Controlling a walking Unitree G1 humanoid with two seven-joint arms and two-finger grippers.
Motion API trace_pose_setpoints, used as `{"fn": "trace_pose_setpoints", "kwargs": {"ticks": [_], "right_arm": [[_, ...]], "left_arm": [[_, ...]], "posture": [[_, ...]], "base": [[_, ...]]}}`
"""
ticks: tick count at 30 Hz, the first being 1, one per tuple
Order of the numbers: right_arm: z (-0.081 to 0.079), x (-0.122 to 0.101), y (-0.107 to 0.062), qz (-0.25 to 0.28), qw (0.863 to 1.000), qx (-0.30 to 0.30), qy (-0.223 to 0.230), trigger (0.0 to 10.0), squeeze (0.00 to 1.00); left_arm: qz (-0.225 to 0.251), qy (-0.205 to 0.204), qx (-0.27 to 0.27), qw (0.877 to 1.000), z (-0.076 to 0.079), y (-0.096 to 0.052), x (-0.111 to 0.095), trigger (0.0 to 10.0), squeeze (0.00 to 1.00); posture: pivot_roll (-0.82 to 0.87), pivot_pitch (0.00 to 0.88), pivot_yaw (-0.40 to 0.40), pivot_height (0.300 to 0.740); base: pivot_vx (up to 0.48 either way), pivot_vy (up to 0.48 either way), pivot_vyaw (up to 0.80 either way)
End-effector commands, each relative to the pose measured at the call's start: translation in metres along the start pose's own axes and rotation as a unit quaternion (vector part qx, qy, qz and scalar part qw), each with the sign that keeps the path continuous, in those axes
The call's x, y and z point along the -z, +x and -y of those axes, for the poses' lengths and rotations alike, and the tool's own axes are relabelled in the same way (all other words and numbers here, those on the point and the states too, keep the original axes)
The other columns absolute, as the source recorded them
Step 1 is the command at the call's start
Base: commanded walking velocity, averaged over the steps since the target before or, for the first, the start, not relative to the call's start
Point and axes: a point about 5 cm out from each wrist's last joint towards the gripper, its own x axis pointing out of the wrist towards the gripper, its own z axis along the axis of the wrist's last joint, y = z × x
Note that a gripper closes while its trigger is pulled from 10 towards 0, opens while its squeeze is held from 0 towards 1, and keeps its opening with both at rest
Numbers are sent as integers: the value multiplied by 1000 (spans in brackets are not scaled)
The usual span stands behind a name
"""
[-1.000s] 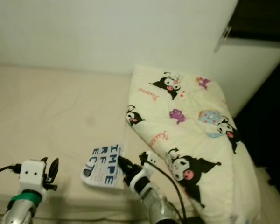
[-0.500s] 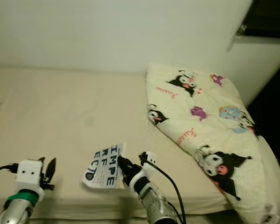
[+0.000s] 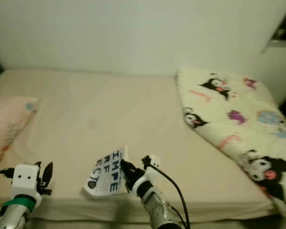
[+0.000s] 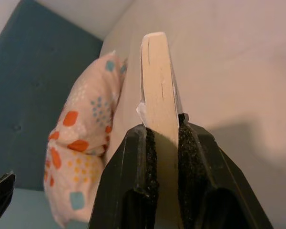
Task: Clean up the room
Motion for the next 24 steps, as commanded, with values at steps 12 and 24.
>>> {"fn": "trace_pose_setpoints", "kwargs": {"ticks": [12,24], "right_arm": [[-8,5,5,4,1000,-8,8,10000,0],[-6,5,4,4,1000,-7,6,10000,0]], "left_arm": [[-7,2,7,1000,0,-2,2,10000,0],[-22,14,-4,1000,-8,-2,4,10000,0]], "posture": [[141,0,23,740],[139,0,24,740]], "base": [[0,477,0],[0,-389,0]]}}
